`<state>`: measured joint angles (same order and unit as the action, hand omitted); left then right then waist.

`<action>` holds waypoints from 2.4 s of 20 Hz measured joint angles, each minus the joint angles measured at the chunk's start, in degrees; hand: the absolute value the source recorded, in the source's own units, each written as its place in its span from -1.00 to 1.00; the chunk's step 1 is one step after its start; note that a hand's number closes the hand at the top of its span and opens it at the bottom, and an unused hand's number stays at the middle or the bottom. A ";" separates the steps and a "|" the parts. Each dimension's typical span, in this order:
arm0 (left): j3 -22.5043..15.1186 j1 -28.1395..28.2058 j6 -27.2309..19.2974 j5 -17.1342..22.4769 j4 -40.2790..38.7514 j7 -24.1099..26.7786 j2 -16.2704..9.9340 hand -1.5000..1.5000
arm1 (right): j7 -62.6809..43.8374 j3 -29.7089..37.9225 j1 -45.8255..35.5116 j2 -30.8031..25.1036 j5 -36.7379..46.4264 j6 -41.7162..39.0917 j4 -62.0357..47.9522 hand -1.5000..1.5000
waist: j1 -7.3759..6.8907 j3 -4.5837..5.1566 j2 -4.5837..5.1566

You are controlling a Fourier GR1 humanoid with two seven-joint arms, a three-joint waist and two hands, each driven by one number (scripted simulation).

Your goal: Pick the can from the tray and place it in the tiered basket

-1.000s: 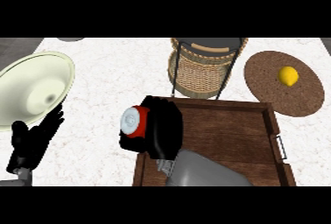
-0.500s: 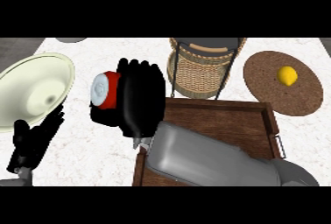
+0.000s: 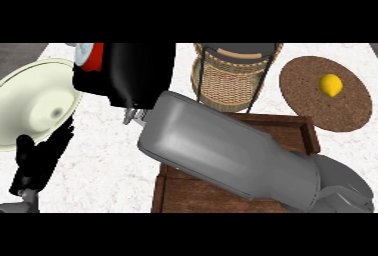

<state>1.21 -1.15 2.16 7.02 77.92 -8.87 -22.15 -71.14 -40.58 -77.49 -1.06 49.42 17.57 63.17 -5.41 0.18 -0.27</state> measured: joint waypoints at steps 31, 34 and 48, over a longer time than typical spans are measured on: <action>2.80 0.92 0.15 -0.09 0.12 1.76 0.20 0.00 | 25.14 11.76 -17.74 -3.36 1.04 0.47 -45.10 1.00 | 2.45 -0.15 1.06; 2.79 1.12 0.05 -0.34 0.52 1.87 0.41 0.00 | 29.02 11.50 -19.88 -4.70 1.74 -3.74 -47.60 1.00 | 2.54 -0.21 1.05; 3.18 1.87 0.46 -0.77 1.30 1.74 1.01 0.00 | 35.92 14.88 -23.39 -5.21 1.14 -14.19 -57.02 1.00 | 2.29 -0.29 1.26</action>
<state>4.39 0.71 2.62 6.24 79.22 -7.13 -21.15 -35.21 -25.70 -100.88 -6.27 50.56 3.38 6.15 -3.12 -0.11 0.99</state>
